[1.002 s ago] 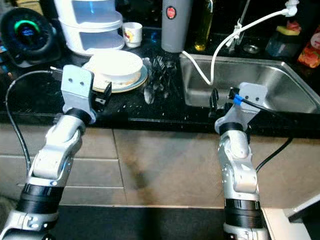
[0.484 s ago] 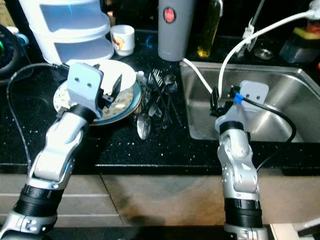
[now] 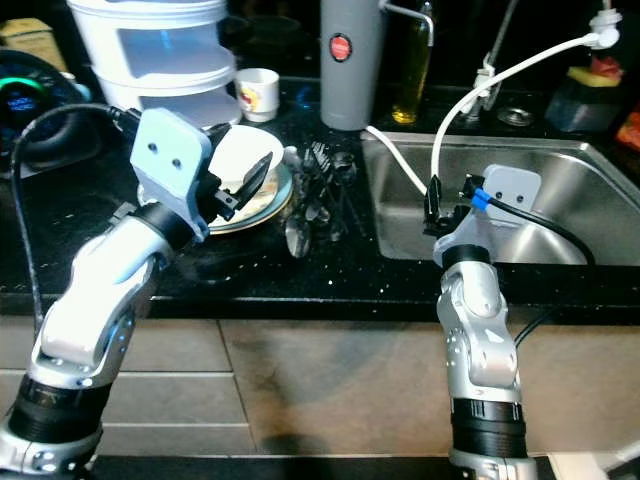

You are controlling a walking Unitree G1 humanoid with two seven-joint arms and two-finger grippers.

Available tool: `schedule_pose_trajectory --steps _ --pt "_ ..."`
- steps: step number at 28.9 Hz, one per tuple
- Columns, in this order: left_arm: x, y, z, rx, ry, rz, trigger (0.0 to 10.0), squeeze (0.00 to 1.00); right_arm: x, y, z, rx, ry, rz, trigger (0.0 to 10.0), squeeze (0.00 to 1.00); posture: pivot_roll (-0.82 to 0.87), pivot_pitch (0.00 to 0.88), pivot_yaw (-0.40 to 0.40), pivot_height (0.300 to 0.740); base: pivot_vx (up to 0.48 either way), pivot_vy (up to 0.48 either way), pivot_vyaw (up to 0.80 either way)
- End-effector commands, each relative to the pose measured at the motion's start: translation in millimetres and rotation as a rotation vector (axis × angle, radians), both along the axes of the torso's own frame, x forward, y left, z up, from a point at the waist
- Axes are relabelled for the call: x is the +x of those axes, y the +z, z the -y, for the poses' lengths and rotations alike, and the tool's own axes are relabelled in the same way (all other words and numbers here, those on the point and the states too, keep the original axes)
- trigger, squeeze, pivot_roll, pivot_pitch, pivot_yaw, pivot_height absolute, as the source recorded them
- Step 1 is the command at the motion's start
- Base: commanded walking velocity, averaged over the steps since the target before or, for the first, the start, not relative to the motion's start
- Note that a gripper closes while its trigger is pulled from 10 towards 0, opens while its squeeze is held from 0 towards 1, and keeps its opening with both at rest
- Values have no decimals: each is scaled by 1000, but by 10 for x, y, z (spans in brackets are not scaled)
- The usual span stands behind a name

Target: Kitchen organization

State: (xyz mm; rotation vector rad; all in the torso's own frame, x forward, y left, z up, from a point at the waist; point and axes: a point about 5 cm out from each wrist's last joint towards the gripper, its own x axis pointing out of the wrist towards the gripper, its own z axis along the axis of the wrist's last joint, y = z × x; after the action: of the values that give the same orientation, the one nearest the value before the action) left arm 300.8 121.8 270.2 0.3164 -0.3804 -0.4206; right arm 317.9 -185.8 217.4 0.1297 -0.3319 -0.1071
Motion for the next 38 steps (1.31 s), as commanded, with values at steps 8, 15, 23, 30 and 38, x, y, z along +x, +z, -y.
schedule_pose_trajectory --steps 8,15,23,30,38 --pt "127 -66 -21 -87 114 -45 10000 0 -12 -22 46 8 -16 -8 10000 0 54 40 -52 740 0 0 0" --pt "157 -100 -73 -65 152 -69 10000 0 -19 -26 46 6 -16 -9 10000 0 52 42 -52 740 0 0 0" --pt "176 -158 -115 -57 194 -73 10000 0 -21 -25 41 4 -11 -9 10000 0 52 44 -53 740 0 0 0" --pt "213 -213 -179 -56 249 -84 10000 0 -14 -22 34 4 -7 -8 10000 0 54 42 -54 740 0 -47 0" --pt "243 -246 -218 -64 283 -103 10000 0 -9 -25 12 5 0 -6 10000 0 56 33 -50 740 229 -330 0"
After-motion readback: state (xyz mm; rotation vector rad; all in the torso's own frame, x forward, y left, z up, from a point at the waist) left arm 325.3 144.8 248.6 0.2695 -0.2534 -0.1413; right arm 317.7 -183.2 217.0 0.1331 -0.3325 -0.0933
